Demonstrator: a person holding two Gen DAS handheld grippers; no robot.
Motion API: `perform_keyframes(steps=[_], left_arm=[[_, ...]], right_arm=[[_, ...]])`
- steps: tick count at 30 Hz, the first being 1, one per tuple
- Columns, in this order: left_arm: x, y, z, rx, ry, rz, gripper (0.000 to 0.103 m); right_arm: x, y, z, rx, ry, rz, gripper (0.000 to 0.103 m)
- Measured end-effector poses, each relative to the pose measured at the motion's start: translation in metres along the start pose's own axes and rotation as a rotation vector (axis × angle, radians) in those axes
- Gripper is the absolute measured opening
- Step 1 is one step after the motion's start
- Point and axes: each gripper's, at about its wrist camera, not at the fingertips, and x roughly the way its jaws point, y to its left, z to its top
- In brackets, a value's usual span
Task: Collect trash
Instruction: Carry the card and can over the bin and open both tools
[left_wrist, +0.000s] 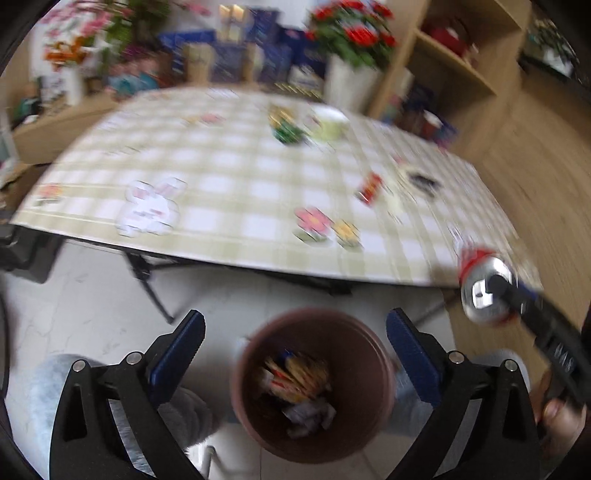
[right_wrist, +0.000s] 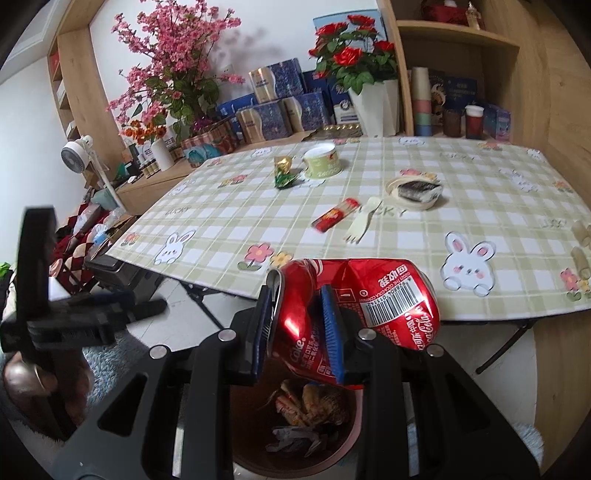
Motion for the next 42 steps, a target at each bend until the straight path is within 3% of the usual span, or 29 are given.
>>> perform_keyframes(steps=[6,11,19,42], left_arm=[[-0.019,0.020,0.003,-0.083,-0.073,0.060,0.097],[-0.018,0.027,0.001,-0.099,-0.069,0.087,0.097],[-0.016,0.034,-0.003,-0.122,-0.053,0.091,0.097],[-0.008,0.036,-0.006,-0.123,-0.019,0.099,0.097]], right_arm=[[0.014,0.016,-0.015,-0.003,0.069,0.062,0.030],[0.028,0.030,-0.028,-0.016,0.134,0.101,0.030],[0.047,0.032,-0.044,-0.002,0.229,0.095,0.030],[0.059,0.032,-0.051,0.002,0.288,0.103,0.033]])
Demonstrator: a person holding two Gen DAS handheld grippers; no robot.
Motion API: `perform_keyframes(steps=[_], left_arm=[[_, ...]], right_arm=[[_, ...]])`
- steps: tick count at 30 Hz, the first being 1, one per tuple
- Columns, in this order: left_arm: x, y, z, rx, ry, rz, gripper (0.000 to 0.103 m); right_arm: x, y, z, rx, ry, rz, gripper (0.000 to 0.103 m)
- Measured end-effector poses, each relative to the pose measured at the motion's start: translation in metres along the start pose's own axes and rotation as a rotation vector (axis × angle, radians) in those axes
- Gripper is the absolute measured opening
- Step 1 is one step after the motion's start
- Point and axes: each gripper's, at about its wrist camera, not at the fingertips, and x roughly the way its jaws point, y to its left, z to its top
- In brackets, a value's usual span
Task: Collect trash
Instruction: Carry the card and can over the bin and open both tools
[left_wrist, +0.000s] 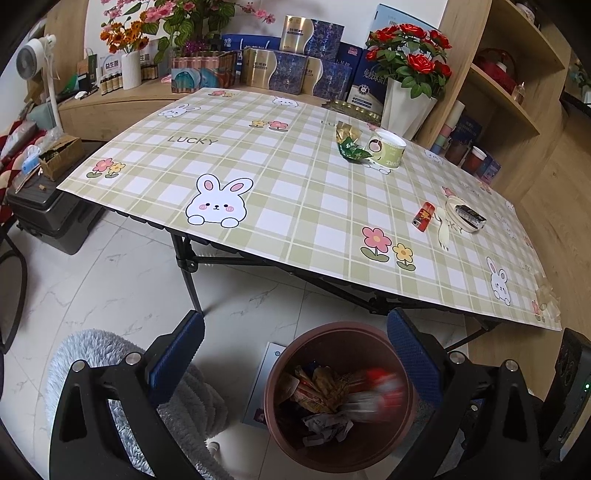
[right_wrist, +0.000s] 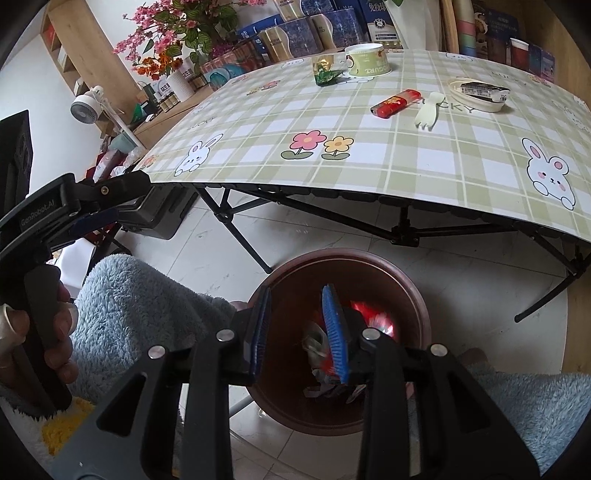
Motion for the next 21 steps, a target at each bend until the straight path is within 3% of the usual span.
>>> perform_keyframes(steps=[3,5,7,10,14,21], left_arm=[[0.001,0.000,-0.001,-0.001,0.002,0.002,0.097],[0.002,0.000,-0.001,-0.001,0.003,0.003,0.097],[0.003,0.001,-0.001,-0.001,0.005,0.004,0.097],[0.004,0.001,-0.001,-0.003,0.008,0.006,0.097],[0.006,0.001,0.000,-0.003,0.014,0.009,0.097],[0.010,0.000,0.000,0.005,0.027,0.013,0.097]], right_arm=[[-0.001,-0.001,0.000,0.004,-0.006,-0.013,0.040],[-0.004,-0.002,0.000,0.005,-0.022,-0.033,0.065],[-0.007,-0.002,0.001,0.001,-0.039,-0.053,0.071],[-0.008,-0.004,0.001,0.007,-0.050,-0.081,0.090],[-0.008,-0.009,0.002,0.021,-0.055,-0.104,0.097],[-0.012,-0.023,0.006,0.067,-0.074,-0.143,0.097]])
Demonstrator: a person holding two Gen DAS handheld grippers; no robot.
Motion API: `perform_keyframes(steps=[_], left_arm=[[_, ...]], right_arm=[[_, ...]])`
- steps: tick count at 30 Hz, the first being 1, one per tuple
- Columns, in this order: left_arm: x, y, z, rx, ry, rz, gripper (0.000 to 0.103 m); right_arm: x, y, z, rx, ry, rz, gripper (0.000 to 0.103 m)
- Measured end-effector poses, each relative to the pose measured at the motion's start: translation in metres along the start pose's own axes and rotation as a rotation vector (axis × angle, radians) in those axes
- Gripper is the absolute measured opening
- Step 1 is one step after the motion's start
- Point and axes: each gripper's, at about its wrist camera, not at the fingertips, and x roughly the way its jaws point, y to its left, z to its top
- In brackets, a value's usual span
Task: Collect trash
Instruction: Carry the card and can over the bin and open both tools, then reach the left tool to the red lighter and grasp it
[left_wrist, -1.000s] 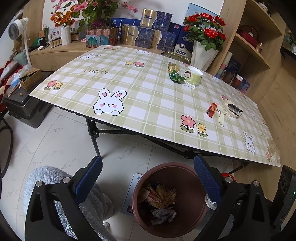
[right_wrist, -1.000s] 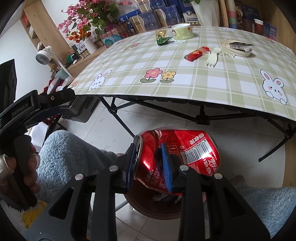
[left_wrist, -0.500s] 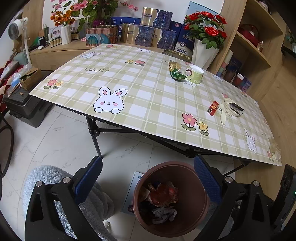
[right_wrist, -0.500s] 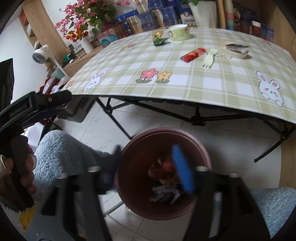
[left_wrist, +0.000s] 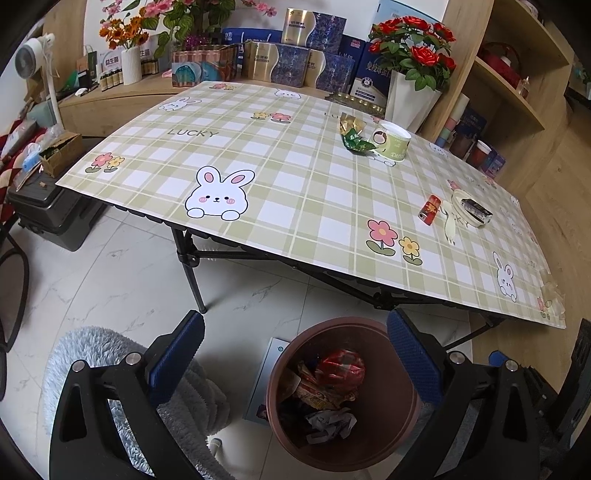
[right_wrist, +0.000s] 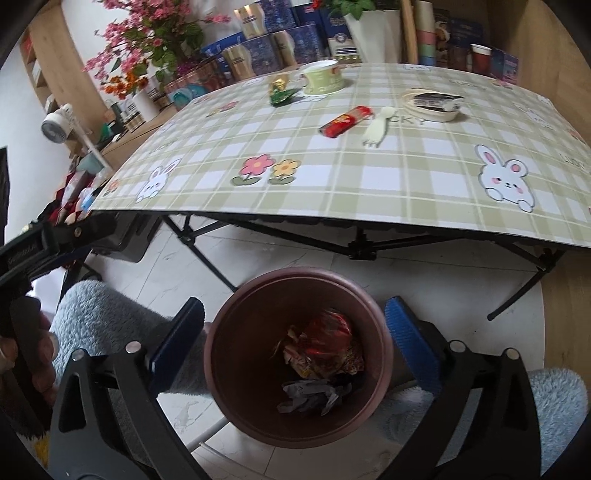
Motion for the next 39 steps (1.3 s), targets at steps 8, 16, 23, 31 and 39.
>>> perform_keyframes(steps=[8,16,23,31,39], left_arm=[[0.004,-0.010,0.014,0.054,-0.019,-0.036,0.097],[0.028,-0.030,0.044,0.110,0.018,-0.147,0.097],[0.052,-0.061,0.075,0.190,0.007,-0.180,0.097],[0.100,-0.111,0.100,0.338,0.061,-0.216,0.097],[0.146,-0.155,0.123,0.446,0.103,-0.231,0.077]], right_arm=[[-0.007,-0.020,0.016,0.015,-0.034,-0.066,0.097],[-0.014,-0.035,0.048,-0.013,-0.058,-0.131,0.097],[-0.015,-0.051,0.077,-0.012,-0.072,-0.202,0.097],[-0.001,-0.072,0.095,-0.023,-0.070,-0.204,0.097],[0.004,-0.100,0.106,0.057,-0.065,-0.166,0.097]])
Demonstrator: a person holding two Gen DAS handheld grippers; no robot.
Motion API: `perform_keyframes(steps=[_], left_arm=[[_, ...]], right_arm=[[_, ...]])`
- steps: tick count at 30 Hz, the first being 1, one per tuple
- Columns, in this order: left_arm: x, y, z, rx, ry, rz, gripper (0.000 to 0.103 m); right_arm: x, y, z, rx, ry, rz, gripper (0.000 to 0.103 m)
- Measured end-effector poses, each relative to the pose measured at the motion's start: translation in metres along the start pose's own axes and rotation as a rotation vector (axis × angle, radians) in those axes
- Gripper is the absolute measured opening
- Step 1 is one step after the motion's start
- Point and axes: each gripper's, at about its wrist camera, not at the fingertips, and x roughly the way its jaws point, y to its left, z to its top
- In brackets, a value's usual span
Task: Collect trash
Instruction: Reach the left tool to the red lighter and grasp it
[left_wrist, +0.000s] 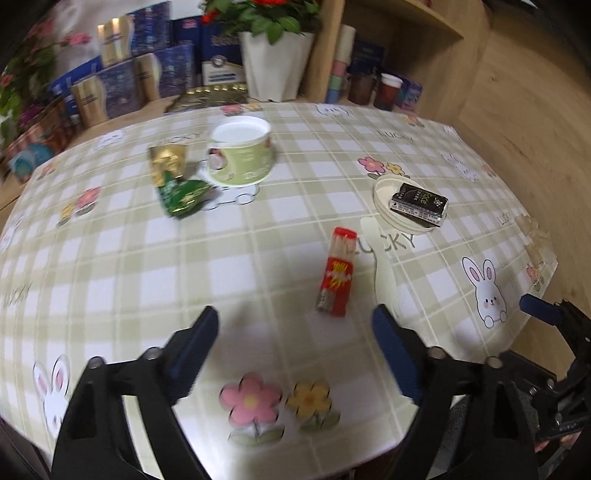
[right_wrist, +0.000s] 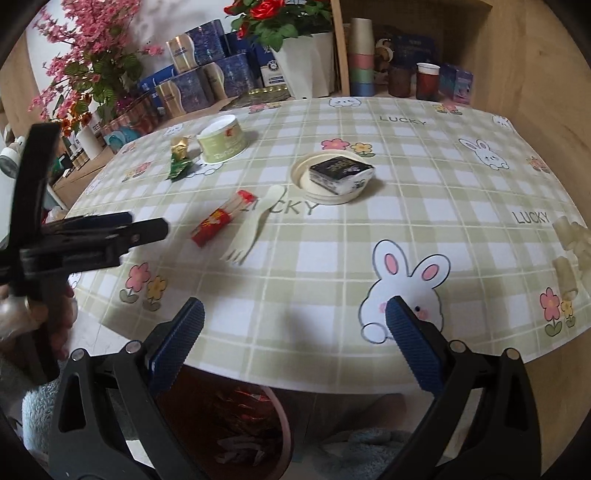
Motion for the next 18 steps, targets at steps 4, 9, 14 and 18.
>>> perform_keyframes(steps=[4,9,14,18], left_arm=[[0.021,-0.014,0.015,0.055,0.027,-0.031,0.066],[0.045,-0.028,0.025,0.111,0.071,-0.035,0.054],[0.061,-0.029,0.028,0.124,0.111,0.012,0.045],[0.062,-0.032,0.028,0.152,0.111,0.021,0.037]], right_arm=[[0.001,-0.007,0.003,0.020,-0.002,-0.006,0.097],[0.001,-0.015,0.004,0.051,0.000,-0.025,0.097],[-0.001,-0.021,0.005,0.066,-0.005,-0.027,0.097],[-0.002,-0.021,0.006,0.063,-0.008,-0.029,0.095]])
